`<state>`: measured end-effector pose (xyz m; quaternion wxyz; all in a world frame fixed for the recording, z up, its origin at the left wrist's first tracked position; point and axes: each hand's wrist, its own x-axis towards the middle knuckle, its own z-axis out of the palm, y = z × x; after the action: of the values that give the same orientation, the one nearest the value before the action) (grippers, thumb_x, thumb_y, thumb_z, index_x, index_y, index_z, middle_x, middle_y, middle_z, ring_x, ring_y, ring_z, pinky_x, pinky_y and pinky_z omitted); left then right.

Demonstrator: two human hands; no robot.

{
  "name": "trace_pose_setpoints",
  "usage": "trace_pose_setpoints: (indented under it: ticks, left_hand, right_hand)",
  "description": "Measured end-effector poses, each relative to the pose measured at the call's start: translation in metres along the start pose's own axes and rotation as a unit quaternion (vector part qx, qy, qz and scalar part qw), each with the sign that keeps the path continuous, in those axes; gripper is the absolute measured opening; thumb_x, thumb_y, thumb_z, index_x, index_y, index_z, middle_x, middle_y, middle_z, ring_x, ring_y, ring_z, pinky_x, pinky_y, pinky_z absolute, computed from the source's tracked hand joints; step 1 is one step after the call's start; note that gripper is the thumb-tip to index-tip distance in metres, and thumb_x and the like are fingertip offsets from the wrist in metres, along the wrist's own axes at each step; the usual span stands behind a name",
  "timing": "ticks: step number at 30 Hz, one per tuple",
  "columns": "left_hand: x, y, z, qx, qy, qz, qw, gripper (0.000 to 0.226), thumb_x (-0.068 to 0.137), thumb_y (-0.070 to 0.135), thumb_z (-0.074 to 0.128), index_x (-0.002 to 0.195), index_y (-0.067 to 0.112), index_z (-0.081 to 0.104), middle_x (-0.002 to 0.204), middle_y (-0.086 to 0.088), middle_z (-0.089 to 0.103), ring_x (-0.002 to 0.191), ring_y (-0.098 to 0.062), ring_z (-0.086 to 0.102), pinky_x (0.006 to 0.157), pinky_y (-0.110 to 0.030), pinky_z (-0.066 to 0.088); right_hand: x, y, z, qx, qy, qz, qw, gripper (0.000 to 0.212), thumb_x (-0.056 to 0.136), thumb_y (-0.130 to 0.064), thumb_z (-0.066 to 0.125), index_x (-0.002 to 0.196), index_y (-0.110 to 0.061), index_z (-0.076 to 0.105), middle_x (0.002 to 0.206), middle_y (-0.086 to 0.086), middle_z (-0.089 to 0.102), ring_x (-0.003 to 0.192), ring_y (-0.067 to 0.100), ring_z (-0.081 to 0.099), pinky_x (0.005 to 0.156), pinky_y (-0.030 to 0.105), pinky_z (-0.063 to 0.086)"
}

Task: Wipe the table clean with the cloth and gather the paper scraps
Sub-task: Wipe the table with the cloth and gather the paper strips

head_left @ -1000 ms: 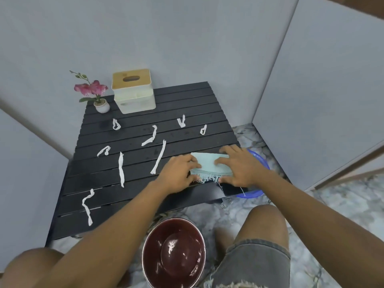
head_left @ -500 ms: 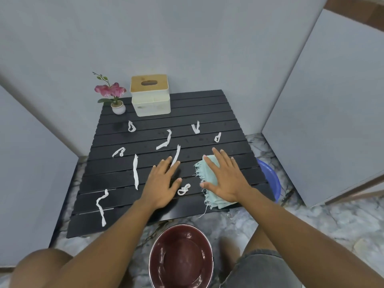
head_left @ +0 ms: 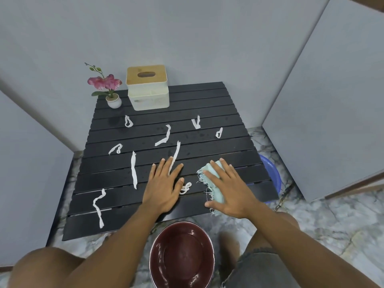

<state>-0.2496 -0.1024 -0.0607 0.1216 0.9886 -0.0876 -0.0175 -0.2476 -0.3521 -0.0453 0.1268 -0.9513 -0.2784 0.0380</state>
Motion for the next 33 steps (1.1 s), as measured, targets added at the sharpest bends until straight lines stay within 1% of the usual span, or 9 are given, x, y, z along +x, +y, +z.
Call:
trace_pose_setpoints:
  ticks: [2, 5, 8, 12, 14, 17, 22, 28, 33]
  left_hand:
    - [0.000, 0.000, 0.000, -0.007, 0.000, 0.000, 1.000, 0.059, 0.093, 0.054, 0.010, 0.147, 0.034, 0.025, 0.160, 0.000, 0.012, 0.147, -0.021, 0.003, 0.119, -0.042, 0.000]
    - [-0.001, 0.000, 0.000, -0.014, 0.001, 0.000, 1.000, 0.059, 0.093, 0.054, 0.010, 0.147, 0.034, 0.025, 0.160, 0.001, 0.011, 0.147, -0.020, 0.002, 0.119, -0.041, -0.001]
    - [-0.002, 0.000, 0.000, -0.017, 0.005, 0.001, 1.000, 0.059, 0.094, 0.053, 0.009, 0.147, 0.035, 0.025, 0.160, 0.001, 0.011, 0.147, -0.020, 0.002, 0.119, -0.042, 0.000]
    - [-0.001, 0.001, 0.000, -0.018, 0.009, -0.004, 1.000, 0.058, 0.094, 0.051, 0.009, 0.147, 0.035, 0.025, 0.160, 0.001, 0.012, 0.147, -0.019, 0.003, 0.119, -0.041, 0.000]
    - [0.000, 0.002, 0.001, -0.022, 0.011, -0.006, 1.000, 0.057, 0.094, 0.049, 0.009, 0.146, 0.035, 0.026, 0.159, 0.001, 0.013, 0.147, -0.019, 0.004, 0.119, -0.041, 0.000]
    - [-0.001, 0.001, 0.002, -0.022, 0.011, -0.010, 1.000, 0.056, 0.094, 0.046, 0.009, 0.146, 0.036, 0.026, 0.159, 0.002, 0.014, 0.147, -0.019, 0.004, 0.119, -0.040, 0.000]
    - [0.000, 0.000, 0.001, -0.023, 0.011, -0.010, 1.000, 0.056, 0.093, 0.043, 0.011, 0.146, 0.035, 0.027, 0.159, 0.002, 0.015, 0.146, -0.018, 0.005, 0.119, -0.039, 0.000]
    - [0.000, 0.001, 0.001, -0.029, 0.022, -0.012, 0.999, 0.054, 0.093, 0.042, 0.015, 0.144, 0.035, 0.031, 0.158, 0.001, 0.018, 0.146, -0.019, 0.008, 0.119, -0.041, 0.002]
    - [0.001, 0.002, 0.003, -0.023, 0.022, -0.015, 0.999, 0.052, 0.094, 0.041, 0.017, 0.144, 0.036, 0.030, 0.158, 0.003, 0.017, 0.146, -0.019, 0.007, 0.119, -0.041, 0.003]
  right_hand:
    - [0.000, 0.005, 0.005, 0.026, 0.039, 0.007, 0.999, 0.059, 0.089, -0.059, 0.043, 0.141, -0.031, 0.039, 0.156, -0.005, 0.025, 0.147, 0.019, 0.005, 0.116, 0.036, 0.018]
    - [0.004, 0.009, 0.003, 0.059, 0.116, 0.072, 0.989, 0.037, 0.088, -0.038, 0.041, 0.117, -0.031, 0.064, 0.134, -0.008, 0.055, 0.136, 0.016, 0.037, 0.095, 0.031, 0.045]
    - [0.004, 0.036, -0.008, 0.089, 0.165, 0.191, 0.964, 0.051, 0.082, -0.042, 0.032, 0.110, -0.021, 0.069, 0.127, 0.004, 0.059, 0.125, 0.024, 0.048, 0.097, 0.034, 0.044]
    - [0.009, 0.064, -0.017, 0.079, 0.175, 0.324, 0.926, 0.054, 0.083, -0.038, 0.030, 0.118, -0.012, 0.064, 0.130, 0.009, 0.055, 0.124, 0.029, 0.044, 0.097, 0.039, 0.042]
    - [0.025, 0.047, -0.014, 0.074, 0.169, 0.323, 0.928, 0.049, 0.083, -0.030, 0.036, 0.120, -0.009, 0.062, 0.133, 0.012, 0.053, 0.129, 0.032, 0.039, 0.104, 0.042, 0.038]
    - [0.045, -0.006, 0.002, 0.078, 0.133, 0.218, 0.964, 0.042, 0.085, -0.023, 0.043, 0.121, -0.013, 0.061, 0.135, 0.011, 0.053, 0.133, 0.030, 0.037, 0.113, 0.038, 0.031]
    - [0.024, -0.051, 0.016, 0.099, 0.104, 0.072, 0.987, 0.037, 0.086, -0.029, 0.044, 0.113, -0.023, 0.068, 0.130, -0.006, 0.059, 0.132, 0.015, 0.042, 0.105, 0.028, 0.036]
    - [0.020, 0.057, -0.022, 0.086, 0.172, 0.330, 0.924, 0.050, 0.081, -0.033, 0.033, 0.115, -0.015, 0.064, 0.127, 0.007, 0.054, 0.122, 0.026, 0.045, 0.092, 0.037, 0.043]
    - [0.056, 0.043, -0.016, 0.084, 0.168, 0.297, 0.936, 0.043, 0.086, -0.026, 0.040, 0.119, -0.009, 0.062, 0.131, 0.011, 0.052, 0.130, 0.030, 0.038, 0.100, 0.045, 0.043]
